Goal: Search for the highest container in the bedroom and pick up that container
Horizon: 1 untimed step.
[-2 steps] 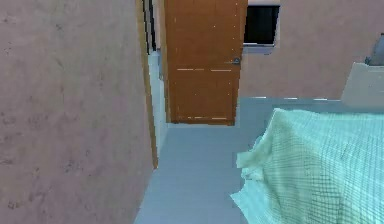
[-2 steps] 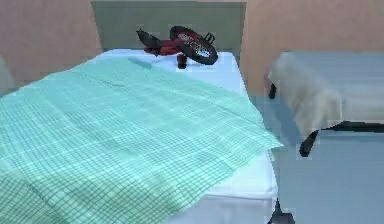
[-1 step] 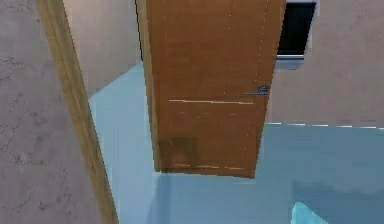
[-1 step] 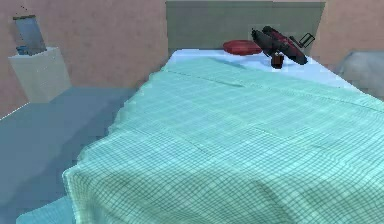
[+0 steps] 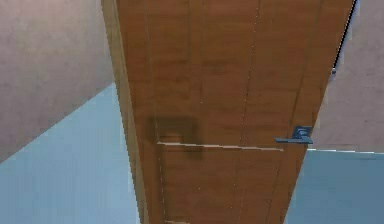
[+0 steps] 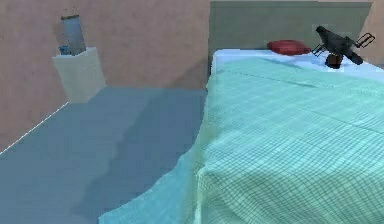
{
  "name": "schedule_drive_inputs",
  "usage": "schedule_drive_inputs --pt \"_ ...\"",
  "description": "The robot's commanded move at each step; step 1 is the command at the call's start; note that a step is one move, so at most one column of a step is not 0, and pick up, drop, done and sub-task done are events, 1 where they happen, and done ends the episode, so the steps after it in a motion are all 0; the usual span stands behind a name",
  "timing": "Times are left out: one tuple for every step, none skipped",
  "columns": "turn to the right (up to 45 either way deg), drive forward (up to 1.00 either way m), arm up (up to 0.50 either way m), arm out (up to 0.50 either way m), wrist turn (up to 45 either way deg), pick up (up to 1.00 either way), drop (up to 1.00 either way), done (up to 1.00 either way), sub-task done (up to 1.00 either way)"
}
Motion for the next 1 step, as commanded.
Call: schedule_drive_inputs --pt "-12.0 0.0 0.0 0.0 0.0 0.0 0.0 0.0 0.0"
